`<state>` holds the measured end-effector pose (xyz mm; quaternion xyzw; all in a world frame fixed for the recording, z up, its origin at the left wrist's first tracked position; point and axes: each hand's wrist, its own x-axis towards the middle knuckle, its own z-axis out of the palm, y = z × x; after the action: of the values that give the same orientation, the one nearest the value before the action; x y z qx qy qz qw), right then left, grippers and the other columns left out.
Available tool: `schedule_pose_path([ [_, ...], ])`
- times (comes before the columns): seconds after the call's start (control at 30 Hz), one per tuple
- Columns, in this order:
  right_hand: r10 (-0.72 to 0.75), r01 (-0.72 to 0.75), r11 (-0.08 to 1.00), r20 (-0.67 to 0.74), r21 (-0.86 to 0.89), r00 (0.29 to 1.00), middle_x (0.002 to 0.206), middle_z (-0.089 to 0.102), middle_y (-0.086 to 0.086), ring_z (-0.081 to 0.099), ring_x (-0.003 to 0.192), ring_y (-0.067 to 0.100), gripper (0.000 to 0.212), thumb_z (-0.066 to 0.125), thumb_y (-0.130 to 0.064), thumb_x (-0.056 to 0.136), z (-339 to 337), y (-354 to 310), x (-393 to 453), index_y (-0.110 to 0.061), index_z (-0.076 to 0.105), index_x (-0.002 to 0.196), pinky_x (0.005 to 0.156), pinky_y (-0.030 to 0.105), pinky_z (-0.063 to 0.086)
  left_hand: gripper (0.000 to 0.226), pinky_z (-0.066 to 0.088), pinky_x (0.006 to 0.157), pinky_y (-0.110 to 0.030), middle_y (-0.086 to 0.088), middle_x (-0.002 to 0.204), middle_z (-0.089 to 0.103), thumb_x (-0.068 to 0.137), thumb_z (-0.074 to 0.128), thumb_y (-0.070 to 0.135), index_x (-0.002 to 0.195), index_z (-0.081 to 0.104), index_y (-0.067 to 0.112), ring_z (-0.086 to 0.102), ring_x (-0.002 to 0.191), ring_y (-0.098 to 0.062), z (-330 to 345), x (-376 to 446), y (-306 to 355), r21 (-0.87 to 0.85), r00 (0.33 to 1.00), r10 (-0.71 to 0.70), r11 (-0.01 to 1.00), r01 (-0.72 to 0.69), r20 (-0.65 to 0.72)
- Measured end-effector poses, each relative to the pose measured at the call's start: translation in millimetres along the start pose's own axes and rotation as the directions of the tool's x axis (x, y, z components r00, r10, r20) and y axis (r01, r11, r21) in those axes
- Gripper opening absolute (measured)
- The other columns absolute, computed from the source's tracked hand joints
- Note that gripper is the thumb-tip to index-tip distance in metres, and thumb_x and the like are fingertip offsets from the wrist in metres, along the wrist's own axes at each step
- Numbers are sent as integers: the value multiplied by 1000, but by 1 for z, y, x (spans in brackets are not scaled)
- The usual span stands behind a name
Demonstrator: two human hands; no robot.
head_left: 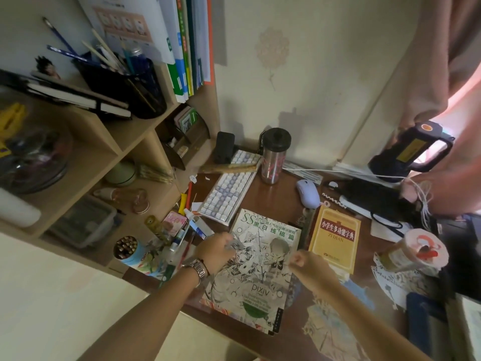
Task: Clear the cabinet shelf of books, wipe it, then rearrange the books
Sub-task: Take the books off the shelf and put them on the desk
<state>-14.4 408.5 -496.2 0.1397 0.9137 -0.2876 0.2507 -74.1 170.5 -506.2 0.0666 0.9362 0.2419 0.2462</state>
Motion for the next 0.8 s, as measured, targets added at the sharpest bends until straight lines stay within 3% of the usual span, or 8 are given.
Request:
schedule_pose_path([
  [0.1,-87,85,995,-47,-48,995,106,69,-5,66,71,4,16,51,-29,97,-26,-16,-8,-20,60,106,68,25,56,27,54,71,-29,3,100,69,93,53,38,112,63,21,65,85,-13,-21,-10,9,47,997,47,998,-44,-57],
  [0.2,-174,165,982,-92,-95,980,104,69,-2,65,77,7,21,50,-31,98,-54,-37,-18,-19,59,113,73,27,55,29,55,80,-32,7,111,68,93,53,37,115,62,22,64,94,-10,-46,-19,19,79,988,86,994,-77,-128],
  [0.33,-277,265,960,-175,-87,945,112,67,-3,64,91,10,26,52,-29,97,-91,-68,-32,-20,57,121,83,26,53,27,51,59,-22,3,104,69,94,53,35,117,58,20,59,68,-6,-92,-36,37,138,960,147,984,-116,-238],
  [0.4,-317,304,948,-228,-93,920,114,66,-6,63,98,11,27,52,-31,97,-111,-86,-40,-23,56,122,86,27,52,28,55,59,-25,3,99,69,94,53,34,117,58,19,63,68,-10,-118,-47,47,133,937,174,981,-139,-302],
  [0.47,-369,356,929,-285,-100,885,109,67,-5,65,95,13,24,51,-31,97,-130,-106,-52,-25,57,119,84,31,54,26,57,64,-26,4,97,69,94,54,36,114,59,19,67,78,-13,-144,-58,58,122,914,192,980,-158,-356],
  [0.57,-456,449,887,-360,-109,814,96,70,1,65,79,14,14,50,-25,98,-159,-135,-70,-24,59,108,75,32,55,23,49,67,-14,8,98,67,96,50,36,113,59,23,63,82,-4,-185,-78,75,165,862,235,970,-178,-450],
  [0.67,-544,555,824,-430,-114,720,88,67,-4,61,71,7,16,54,-18,96,-188,-164,-89,-23,59,110,66,20,48,25,48,83,-18,7,108,66,96,52,34,117,59,23,62,94,-4,-227,-103,90,241,788,320,945,-222,-526],
  [0.8,-625,662,742,-472,-111,622,87,62,-16,58,75,-2,18,57,-27,94,-222,-201,-114,-30,58,112,67,19,45,22,53,81,-24,11,104,68,93,54,38,112,62,29,63,93,-5,-281,-135,107,280,691,351,935,-218,-632],
])
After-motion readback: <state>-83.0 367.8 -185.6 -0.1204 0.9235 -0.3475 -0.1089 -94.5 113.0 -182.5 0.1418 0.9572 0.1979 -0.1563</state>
